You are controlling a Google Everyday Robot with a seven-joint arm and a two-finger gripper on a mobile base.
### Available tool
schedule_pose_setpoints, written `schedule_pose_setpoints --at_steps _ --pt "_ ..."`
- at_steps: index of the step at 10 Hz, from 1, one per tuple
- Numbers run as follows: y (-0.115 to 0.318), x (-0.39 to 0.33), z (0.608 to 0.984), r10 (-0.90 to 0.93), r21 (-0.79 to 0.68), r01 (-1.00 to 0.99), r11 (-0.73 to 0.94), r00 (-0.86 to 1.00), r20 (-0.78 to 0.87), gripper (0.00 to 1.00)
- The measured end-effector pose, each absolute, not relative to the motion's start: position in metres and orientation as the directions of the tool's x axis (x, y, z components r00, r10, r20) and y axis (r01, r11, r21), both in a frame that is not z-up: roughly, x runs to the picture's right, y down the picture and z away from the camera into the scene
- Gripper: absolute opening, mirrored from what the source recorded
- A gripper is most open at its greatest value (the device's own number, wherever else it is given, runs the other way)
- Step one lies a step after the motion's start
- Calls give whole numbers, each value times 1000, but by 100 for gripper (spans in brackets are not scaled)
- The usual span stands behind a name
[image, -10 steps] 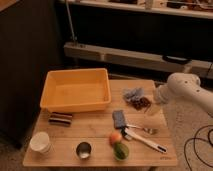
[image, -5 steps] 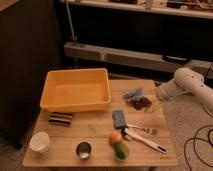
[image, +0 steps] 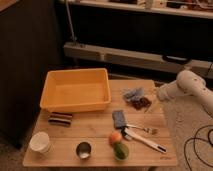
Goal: Place grapes in metal cup
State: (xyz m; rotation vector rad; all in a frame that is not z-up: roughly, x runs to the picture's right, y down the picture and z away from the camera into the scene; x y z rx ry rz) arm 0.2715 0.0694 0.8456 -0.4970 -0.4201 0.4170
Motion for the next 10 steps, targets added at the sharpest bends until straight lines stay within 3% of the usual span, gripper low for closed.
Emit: schedule_pose_setpoints --at_steps 10 --pt "63 268 886 481 -496 -294 817 822 306 80"
